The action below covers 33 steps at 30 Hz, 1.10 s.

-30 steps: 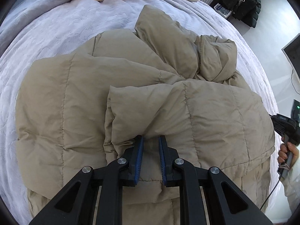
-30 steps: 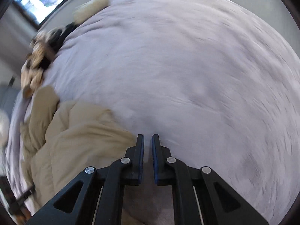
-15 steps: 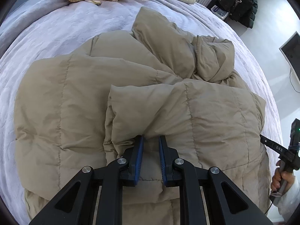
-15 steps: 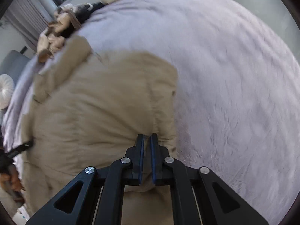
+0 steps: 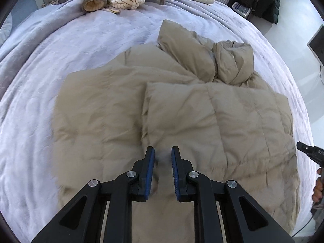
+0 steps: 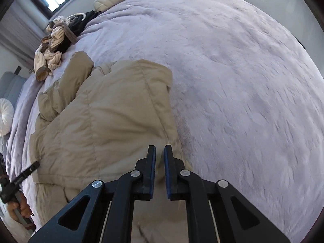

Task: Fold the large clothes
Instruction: 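Release the folded side with both tools and lift them away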

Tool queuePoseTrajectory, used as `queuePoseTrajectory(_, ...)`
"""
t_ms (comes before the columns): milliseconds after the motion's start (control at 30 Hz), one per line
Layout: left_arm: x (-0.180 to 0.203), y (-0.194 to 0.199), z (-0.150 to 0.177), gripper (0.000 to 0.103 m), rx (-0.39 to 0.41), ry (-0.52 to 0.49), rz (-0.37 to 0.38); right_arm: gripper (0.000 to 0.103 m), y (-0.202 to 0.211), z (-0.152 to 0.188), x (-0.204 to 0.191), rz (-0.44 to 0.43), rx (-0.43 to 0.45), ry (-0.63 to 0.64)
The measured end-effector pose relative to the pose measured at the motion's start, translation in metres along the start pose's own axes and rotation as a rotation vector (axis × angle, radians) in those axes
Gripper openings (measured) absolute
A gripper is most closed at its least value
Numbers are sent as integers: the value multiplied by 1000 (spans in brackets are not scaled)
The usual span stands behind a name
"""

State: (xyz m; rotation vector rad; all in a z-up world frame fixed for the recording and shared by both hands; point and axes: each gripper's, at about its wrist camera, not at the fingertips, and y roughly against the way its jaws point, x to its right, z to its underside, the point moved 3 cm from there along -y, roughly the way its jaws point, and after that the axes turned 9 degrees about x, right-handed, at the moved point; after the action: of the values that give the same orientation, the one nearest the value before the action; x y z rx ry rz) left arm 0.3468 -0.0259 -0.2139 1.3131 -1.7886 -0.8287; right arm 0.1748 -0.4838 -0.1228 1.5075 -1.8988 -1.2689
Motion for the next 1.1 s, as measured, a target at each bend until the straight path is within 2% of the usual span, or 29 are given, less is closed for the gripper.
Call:
queuePoseTrajectory(333, 1, 57, 44, 19, -34, 8, -22, 10, 46, 46, -6, -19, -59, -37)
queuePoseTrajectory(400, 1, 69, 54, 19, -41, 6, -29, 14, 52, 54, -8, -20, -68, -42)
queuePoseTrajectory(467, 2, 79, 63, 19, -47, 11, -38, 29, 59, 63, -10, -19, -73, -55)
queuePoseTrajectory(500, 1, 84, 68, 21, -51, 15, -42, 42, 63, 69, -11, -15, -75, -62)
queuePoseTrajectory(533, 0, 87, 72, 33, -54, 18, -47, 46, 68, 74, -13, -16, -78, -68)
queuePoseTrajectory(567, -1, 91, 76, 76, -58, 25, -56, 46, 71, 79, -15, -21, -84, -71)
queuePoseTrajectory(600, -4, 97, 81, 98, -47, 39, -72, 46, 73, 84, -17, -24, -91, -74)
queuePoseTrajectory(700, -4, 108, 92, 99, -42, 44, -79, 47, 83, 98, -22, -35, -110, -77)
queuePoseTrajectory(833, -7, 120, 106, 100, -72, 71, -94, 57, 98, 114, -29, -53, -126, -79)
queuePoseTrajectory(900, -7, 127, 113, 100, -78, 67, -106, 65, 106, 120, -31, -69, -126, -83)
queuePoseTrajectory(933, -7, 130, 116, 100, -84, 61, -115, 74, 110, 123, -32, -78, -125, -89)
queuePoseTrajectory(1000, -7, 134, 123, 101, -101, 52, -125, 85, 116, 128, -30, -91, -124, -115)
queuePoseTrajectory(1067, -7, 138, 128, 102, -110, 49, -130, 86, 119, 133, -27, -94, -127, -143)
queuePoseTrajectory(1100, -8, 140, 132, 102, -117, 49, -131, 89, 122, 136, -24, -95, -127, -161)
